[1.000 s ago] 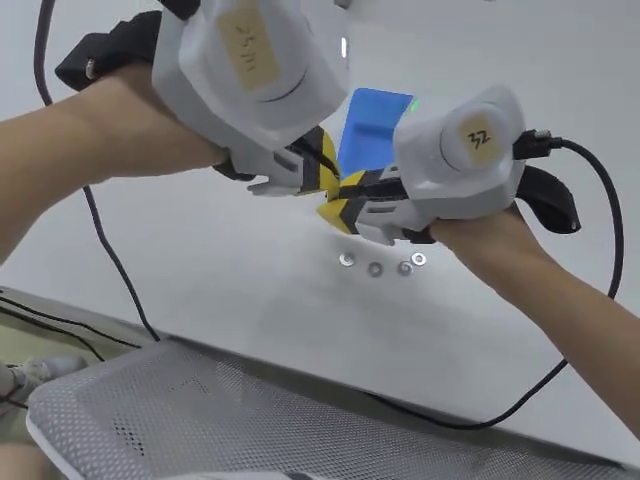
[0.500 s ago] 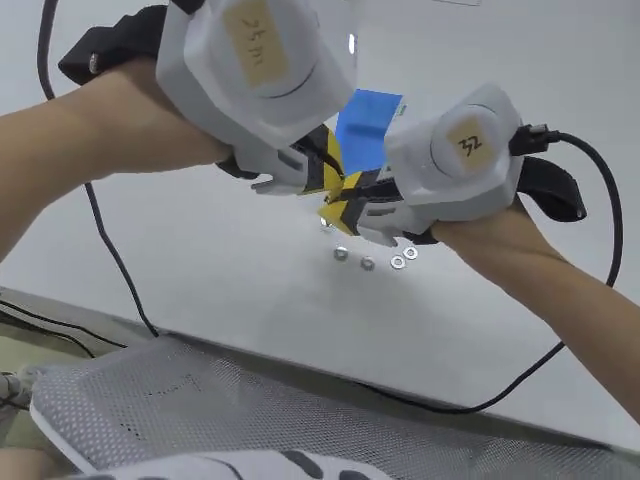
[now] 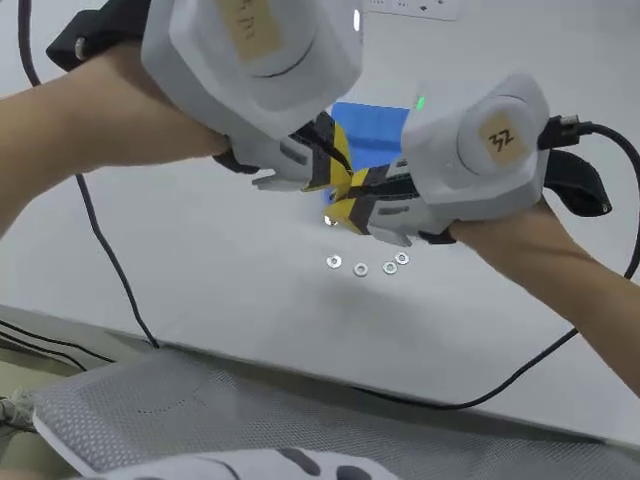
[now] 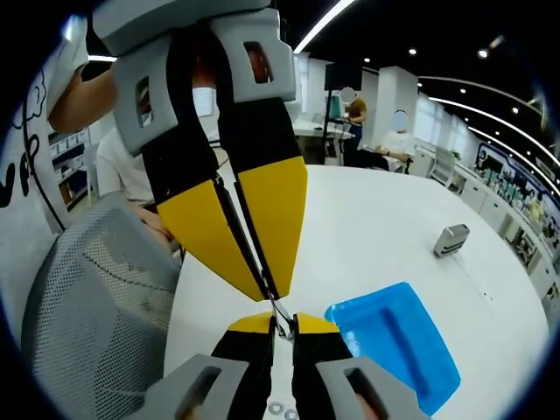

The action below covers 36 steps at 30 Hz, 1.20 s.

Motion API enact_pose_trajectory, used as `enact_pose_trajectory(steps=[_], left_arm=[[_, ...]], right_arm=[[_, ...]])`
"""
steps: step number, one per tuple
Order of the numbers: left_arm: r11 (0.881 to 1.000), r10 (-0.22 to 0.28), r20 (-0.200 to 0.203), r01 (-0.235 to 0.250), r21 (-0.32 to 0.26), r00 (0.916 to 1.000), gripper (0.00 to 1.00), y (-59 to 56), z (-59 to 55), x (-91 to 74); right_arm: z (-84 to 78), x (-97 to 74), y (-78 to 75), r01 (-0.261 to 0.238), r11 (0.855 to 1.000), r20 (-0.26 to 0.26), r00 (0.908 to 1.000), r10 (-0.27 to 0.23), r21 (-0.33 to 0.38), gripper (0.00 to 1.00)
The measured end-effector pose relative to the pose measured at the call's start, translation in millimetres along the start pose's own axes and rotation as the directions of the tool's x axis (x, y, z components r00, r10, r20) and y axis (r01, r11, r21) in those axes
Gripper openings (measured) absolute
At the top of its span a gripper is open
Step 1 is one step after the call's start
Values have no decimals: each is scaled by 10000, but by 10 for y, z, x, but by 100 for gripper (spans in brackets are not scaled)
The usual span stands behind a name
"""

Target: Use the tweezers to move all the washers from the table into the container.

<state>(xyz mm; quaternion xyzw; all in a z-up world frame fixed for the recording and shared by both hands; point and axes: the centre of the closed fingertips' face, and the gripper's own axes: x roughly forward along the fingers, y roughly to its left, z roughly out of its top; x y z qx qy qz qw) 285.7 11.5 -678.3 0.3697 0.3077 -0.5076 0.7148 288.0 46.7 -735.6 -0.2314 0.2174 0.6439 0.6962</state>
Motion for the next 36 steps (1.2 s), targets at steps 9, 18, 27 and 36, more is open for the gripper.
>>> enact_pose_trajectory(steps=[9, 18, 27, 36], left_arm=[[9988, 291, 132, -296, 399, 9995, 0, 115, 85, -36], [9965, 590, 237, -603, 582, 9980, 0, 290, 94, -13], [9964, 598, 222, -610, 587, 9980, 0, 442, 25, 115], [9976, 574, 147, -579, 383, 9982, 0, 561, -116, 351]], right_arm=[[84, -61, -150, 355, 9988, 113, 9993, -351, -339, 3], [123, -34, -360, 597, 9972, 248, 9980, -586, -443, 3], [42, 63, -540, 643, 9972, 146, 9979, -638, -384, 3], [-150, 236, -690, 592, 9979, -240, 9979, -598, -261, 3]])
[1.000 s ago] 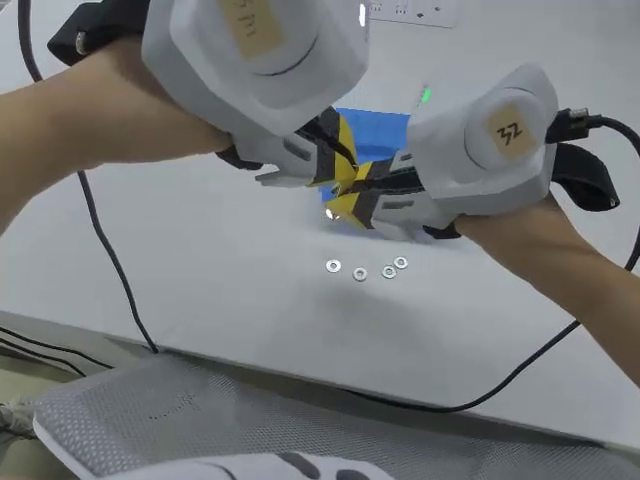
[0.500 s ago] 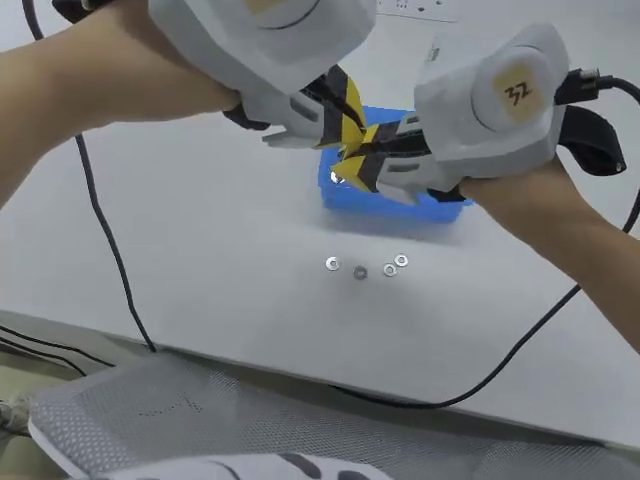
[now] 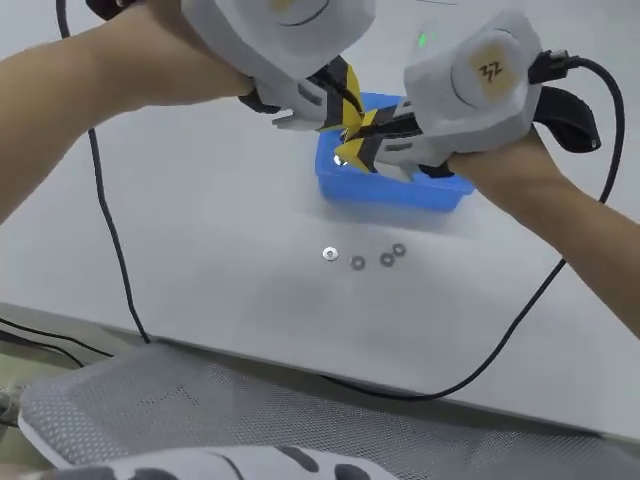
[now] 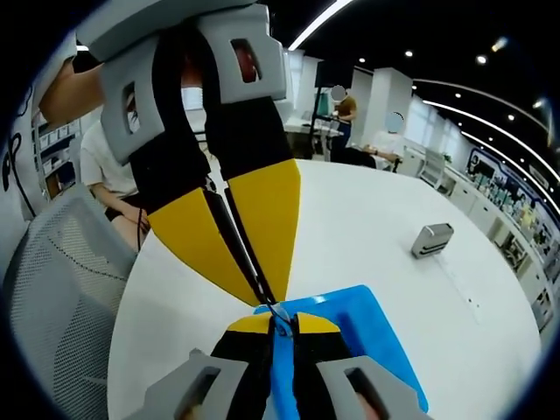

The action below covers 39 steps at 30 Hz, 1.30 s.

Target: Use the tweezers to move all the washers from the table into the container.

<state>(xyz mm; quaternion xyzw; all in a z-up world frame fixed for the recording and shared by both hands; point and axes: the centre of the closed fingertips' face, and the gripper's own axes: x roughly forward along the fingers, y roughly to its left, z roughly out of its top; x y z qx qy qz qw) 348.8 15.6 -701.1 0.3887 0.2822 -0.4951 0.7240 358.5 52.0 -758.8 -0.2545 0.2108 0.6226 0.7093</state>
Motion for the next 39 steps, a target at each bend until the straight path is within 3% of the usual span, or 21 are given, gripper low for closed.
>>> enact_pose_trajectory(steps=[13, 18, 23, 28, 39], left_arm=[[9997, -201, -382, 196, -133, 9991, 0, -7, -122, 136], [9990, -234, -215, 225, -386, 9995, 0, 56, -110, 142], [9987, -289, -173, 282, -419, 9994, 0, 55, -109, 157], [9988, -235, -108, 230, -440, 9997, 0, 24, -100, 93], [9996, 165, 328, -157, -240, 9993, 0, -32, 107, -232]], right_arm=[[-157, 183, -34, -244, 9996, -326, 9992, 248, 122, 4], [-155, 183, -108, -308, 9977, -124, 9994, 316, 597, 4], [-160, 171, -69, -351, 9966, -132, 9993, 362, 744, 5], [-139, 114, -57, -191, 9975, -125, 9997, 199, 675, 6], [175, -189, 64, 40, 9980, 889, 9960, -96, 629, 6]])
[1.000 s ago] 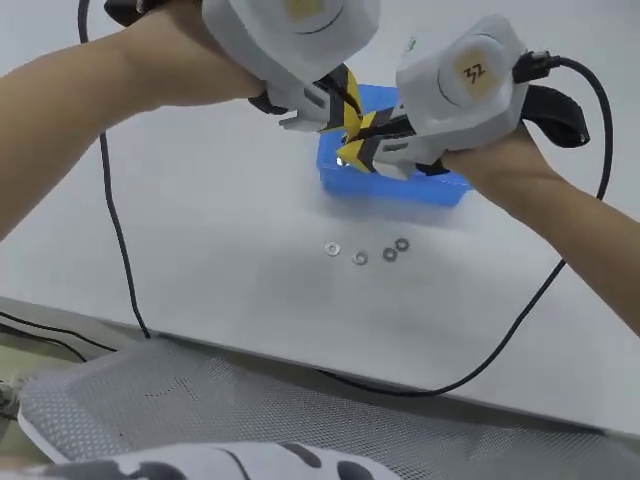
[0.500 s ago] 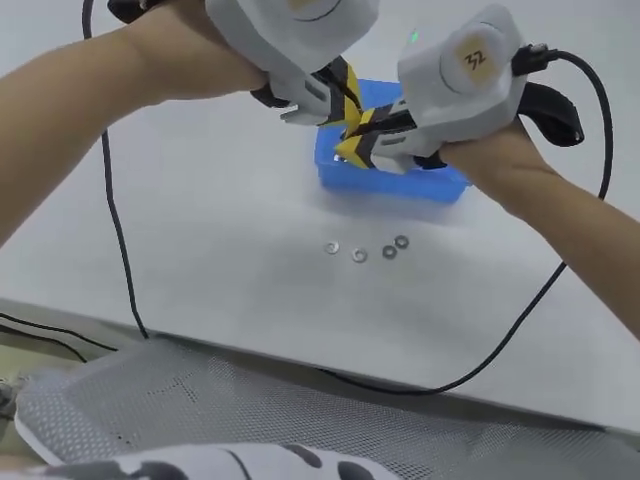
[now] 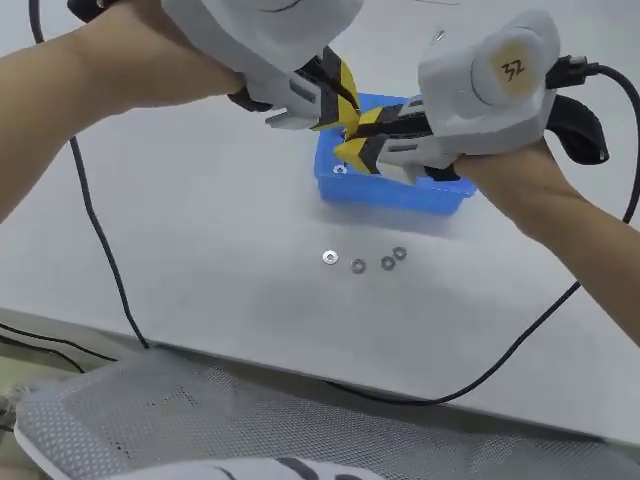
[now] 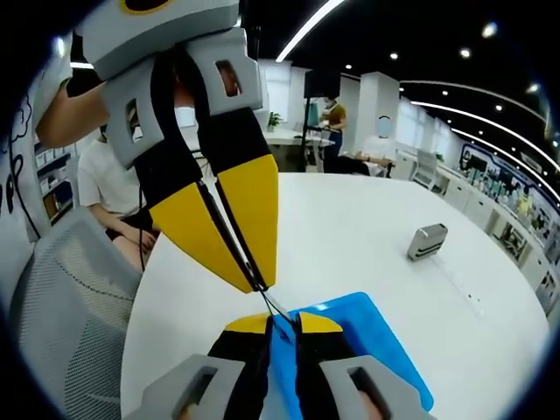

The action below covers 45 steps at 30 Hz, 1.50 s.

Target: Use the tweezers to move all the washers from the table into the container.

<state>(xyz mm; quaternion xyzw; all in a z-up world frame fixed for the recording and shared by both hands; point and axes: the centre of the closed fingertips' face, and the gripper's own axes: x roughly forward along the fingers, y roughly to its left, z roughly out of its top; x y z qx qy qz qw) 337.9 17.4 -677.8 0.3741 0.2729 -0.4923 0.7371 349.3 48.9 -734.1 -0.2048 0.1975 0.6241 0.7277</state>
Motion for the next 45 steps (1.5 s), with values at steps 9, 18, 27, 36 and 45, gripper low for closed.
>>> enact_pose_trajectory(steps=[9, 18, 27, 36, 45], left_arm=[[9999, -27, 83, 26, 133, 10000, 0, -105, 106, -171], [9995, -310, 225, 311, -29, 9993, 0, -306, 129, -179], [9969, -720, 110, 723, -302, 9973, 0, -498, 58, -135], [9928, -1012, 17, 1011, -648, 9949, 0, -667, -44, -61], [9885, -1122, 119, 1128, -1005, 9936, 0, -755, -136, 35]], right_arm=[[149, -120, 183, -312, 9991, 504, 9983, 298, 279, 6], [83, -177, 389, -481, 9971, 545, 9975, 449, 585, 7], [-31, -128, 591, -864, 9882, 663, 9947, 785, 1262, 7], [-175, -44, 741, -1144, 9761, 603, 9926, 1050, 1845, 7], [-309, 18, 794, -1155, 9736, 303, 9933, 1117, 1971, 7]])
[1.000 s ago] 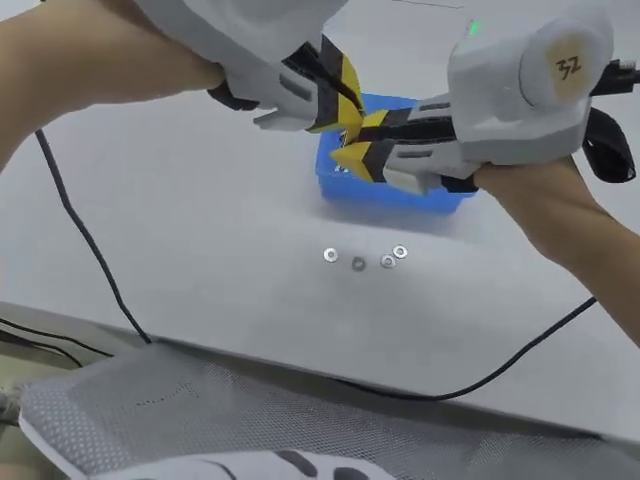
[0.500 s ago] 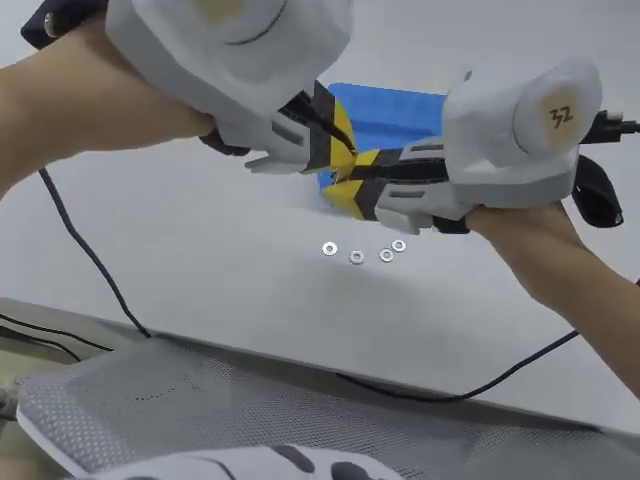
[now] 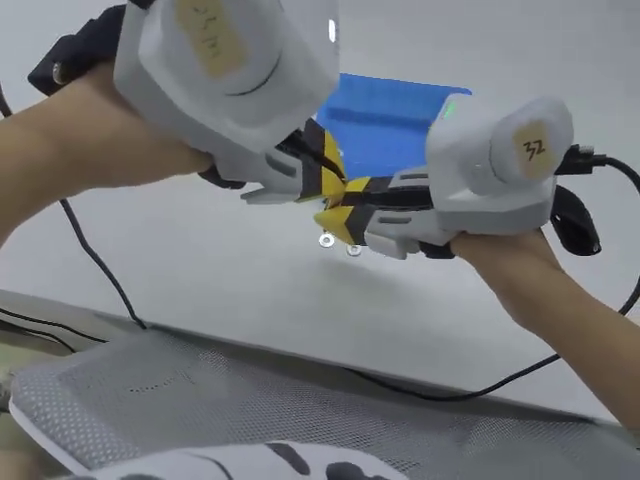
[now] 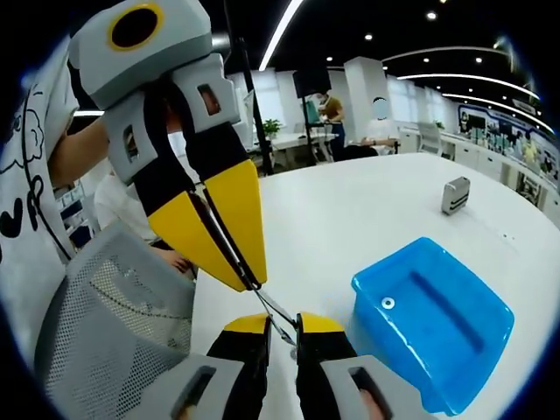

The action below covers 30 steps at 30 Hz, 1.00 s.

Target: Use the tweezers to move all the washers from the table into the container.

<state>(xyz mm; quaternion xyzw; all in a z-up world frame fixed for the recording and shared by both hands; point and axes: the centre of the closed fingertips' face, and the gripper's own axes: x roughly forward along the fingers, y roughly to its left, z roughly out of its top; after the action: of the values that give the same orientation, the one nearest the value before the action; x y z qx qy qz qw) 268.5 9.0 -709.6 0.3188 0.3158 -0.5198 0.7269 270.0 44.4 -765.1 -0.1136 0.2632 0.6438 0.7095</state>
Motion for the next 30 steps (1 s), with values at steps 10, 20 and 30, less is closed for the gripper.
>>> enact_pose_trajectory(steps=[10, 20, 30], left_arm=[[9998, 103, -57, -104, -192, 9999, 0, -13, -27, 56], [9992, 39, -24, -40, -394, 10000, 0, -34, -67, 63], [9994, 47, 67, -45, -349, 10000, 0, 6, -65, 109]], right_arm=[[-90, 63, -36, 12, 10000, -283, 9996, -14, -76, 7], [-123, 55, -26, -55, 9999, -348, 9994, 58, 87, 8], [-135, 49, -40, 89, 9988, -579, 9983, -116, -474, 5]])
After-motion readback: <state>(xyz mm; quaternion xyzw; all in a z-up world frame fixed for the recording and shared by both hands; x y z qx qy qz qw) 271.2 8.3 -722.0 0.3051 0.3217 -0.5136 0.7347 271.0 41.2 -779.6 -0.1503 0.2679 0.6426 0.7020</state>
